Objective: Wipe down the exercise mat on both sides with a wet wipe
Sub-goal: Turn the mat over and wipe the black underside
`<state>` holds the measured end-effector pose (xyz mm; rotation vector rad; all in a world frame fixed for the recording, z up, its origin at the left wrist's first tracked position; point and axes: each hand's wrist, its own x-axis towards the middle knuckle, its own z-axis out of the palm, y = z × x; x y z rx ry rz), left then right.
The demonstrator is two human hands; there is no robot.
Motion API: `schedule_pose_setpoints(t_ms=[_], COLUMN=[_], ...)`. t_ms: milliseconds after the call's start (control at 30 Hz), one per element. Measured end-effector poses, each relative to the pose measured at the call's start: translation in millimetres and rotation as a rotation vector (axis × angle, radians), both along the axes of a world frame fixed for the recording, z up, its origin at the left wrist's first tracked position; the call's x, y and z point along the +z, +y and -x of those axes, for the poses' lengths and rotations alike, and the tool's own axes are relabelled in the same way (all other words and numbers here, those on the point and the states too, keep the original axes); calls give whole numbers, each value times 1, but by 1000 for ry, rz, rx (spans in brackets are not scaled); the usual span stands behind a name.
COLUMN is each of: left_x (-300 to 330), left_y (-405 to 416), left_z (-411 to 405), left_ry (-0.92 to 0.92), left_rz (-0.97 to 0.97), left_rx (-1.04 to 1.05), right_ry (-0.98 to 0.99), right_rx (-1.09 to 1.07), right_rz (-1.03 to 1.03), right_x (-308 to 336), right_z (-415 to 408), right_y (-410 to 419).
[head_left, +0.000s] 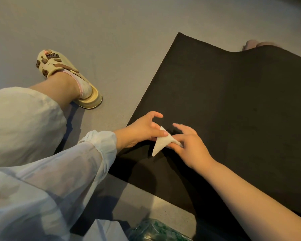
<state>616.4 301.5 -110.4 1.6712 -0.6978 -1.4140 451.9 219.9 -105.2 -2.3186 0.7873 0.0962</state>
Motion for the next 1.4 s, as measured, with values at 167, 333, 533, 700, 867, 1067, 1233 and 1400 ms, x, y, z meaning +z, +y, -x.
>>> schedule_pose_setpoints(t_ms=[167, 333, 533, 700, 867, 1067, 1233, 1400], left_x=[5, -3, -19, -48, -73, -77, -80, -85], left_y=[-3, -4, -4, 24, 43, 44, 41, 43], left_z=[-3, 12, -26, -85, -98, -101, -103, -105], left_ry=[-656, -497, -810, -1265, -1355, -1351, -1336, -1334], left_rz=[171, 62, 79, -75, -77, 10, 27, 58], left_rx=[-439, -678, -523, -611, -634, -535, -518, -503], right_ry=[150, 102, -56, -69, -72, 27, 242, 126], right_rx=[12, -2, -166, -337, -455, -356, -6, -26], right_rz=[-136, -119, -15, 73, 150, 604, 444, 417], right_x=[2, 5, 5, 0, 1, -8, -54, -72], right_z=[-4, -12, -30, -66, -103, -145, -161, -163], right_y=[0, 1, -17, -57, -85, -131, -119, -91])
